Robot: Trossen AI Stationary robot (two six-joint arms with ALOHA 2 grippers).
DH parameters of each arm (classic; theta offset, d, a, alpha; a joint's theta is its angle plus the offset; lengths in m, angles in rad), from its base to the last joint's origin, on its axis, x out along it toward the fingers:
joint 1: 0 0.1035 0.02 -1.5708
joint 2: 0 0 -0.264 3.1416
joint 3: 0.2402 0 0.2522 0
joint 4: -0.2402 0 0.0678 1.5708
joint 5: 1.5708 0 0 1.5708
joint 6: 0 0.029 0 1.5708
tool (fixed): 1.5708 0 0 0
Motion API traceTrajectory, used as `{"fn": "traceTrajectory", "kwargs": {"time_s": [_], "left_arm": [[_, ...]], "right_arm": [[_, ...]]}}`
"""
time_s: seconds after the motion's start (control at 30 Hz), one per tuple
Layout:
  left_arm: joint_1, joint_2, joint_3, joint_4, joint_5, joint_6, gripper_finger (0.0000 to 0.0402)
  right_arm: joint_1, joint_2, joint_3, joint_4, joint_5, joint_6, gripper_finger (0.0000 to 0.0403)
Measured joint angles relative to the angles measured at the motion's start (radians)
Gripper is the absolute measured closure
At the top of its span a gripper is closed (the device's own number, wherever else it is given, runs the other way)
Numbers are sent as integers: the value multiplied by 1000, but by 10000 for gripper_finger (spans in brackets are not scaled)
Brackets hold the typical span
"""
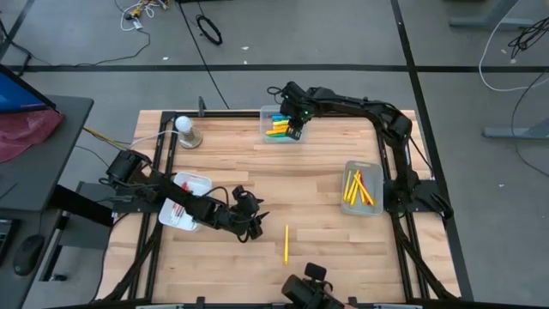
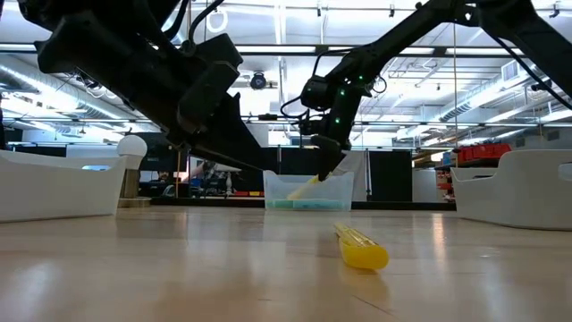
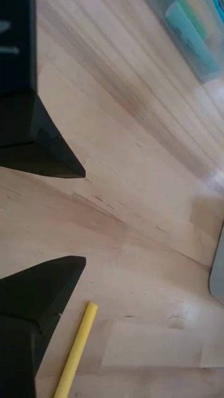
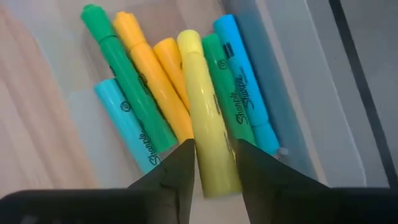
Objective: Pick & Place Markers
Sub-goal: Put the yellow highlighter into the transparent bin, then put the yellow pen into the gray bin
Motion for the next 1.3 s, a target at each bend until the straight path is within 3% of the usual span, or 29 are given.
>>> {"fn": "traceTrajectory", "kwargs": {"time_s": [0.2, 0.6, 1.0, 1.3], "left_arm": [[0, 0, 0, 0, 0, 0, 179], [0, 1, 0, 0, 0, -10, 179], [0, 1, 0, 3, 0, -27, 179], [0, 1, 0, 5, 0, -26, 179]], "right_arm": [[0, -4, 0, -3, 42, 0, 283], [13, -116, 0, -12, 47, 19, 316], [14, -91, -7, 35, -15, -34, 271], [14, -88, -7, 55, 47, -36, 260]]}}
